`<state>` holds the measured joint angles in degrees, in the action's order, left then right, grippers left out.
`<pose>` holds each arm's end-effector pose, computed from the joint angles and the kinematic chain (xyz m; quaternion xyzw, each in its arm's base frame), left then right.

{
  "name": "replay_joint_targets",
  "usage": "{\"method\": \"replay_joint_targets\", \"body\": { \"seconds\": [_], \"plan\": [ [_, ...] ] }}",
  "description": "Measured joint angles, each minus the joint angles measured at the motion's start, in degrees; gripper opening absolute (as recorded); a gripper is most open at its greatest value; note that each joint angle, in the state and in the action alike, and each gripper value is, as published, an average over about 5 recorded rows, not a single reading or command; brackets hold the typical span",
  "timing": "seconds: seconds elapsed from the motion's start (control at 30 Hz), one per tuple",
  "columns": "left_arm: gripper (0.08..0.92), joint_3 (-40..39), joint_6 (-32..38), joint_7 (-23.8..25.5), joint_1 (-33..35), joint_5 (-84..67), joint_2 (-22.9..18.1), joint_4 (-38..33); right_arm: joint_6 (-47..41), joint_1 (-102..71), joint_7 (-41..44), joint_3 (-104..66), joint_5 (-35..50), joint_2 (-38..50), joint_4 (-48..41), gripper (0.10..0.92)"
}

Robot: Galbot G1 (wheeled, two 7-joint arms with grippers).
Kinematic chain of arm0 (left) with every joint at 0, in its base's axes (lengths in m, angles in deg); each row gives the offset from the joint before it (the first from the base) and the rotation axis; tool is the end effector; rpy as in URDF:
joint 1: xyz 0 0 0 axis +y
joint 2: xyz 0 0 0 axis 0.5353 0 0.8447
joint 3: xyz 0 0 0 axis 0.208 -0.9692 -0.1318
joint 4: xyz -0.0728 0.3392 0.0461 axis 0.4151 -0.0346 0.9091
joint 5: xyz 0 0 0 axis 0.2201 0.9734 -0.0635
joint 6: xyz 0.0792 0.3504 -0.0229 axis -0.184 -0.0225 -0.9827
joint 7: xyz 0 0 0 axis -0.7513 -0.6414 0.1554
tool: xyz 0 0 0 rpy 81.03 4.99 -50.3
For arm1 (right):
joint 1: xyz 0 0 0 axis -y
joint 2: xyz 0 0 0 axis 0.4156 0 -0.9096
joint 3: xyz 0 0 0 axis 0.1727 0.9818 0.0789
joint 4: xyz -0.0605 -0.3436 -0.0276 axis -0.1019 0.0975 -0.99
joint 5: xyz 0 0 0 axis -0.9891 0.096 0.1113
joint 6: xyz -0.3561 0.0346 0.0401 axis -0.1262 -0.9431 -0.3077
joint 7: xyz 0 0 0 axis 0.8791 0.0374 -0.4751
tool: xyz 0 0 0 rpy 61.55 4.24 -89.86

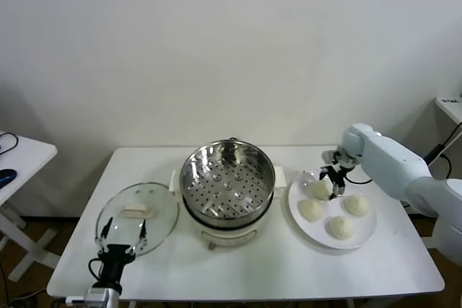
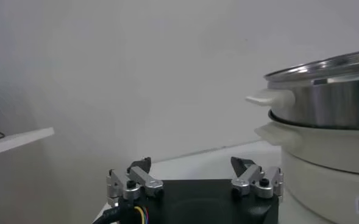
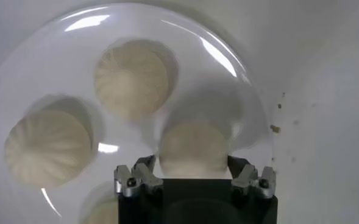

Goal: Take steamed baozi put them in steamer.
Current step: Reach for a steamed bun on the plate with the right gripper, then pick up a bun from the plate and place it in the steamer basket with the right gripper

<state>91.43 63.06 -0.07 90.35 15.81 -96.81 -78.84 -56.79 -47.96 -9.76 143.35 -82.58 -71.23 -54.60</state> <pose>0.1569 0.0890 -0.3871 0.0308 -0.9921 -0.1092 0.0541 0.6163 -0.1630 -0.2462 0.5404 -0.4880 0.5490 0.4104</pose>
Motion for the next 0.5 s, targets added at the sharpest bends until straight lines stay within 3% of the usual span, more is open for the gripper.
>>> {"method": "replay_joint_targets", "body": {
  "seconds": [0.5],
  "plan": [
    [0.823,0.55,0.35,-0.09,0.82,-0.05,-0.07,-0.32,0.56,0.36,-0.31,-1.09,-0.34,0.4,0.89,0.704]
  ]
}}
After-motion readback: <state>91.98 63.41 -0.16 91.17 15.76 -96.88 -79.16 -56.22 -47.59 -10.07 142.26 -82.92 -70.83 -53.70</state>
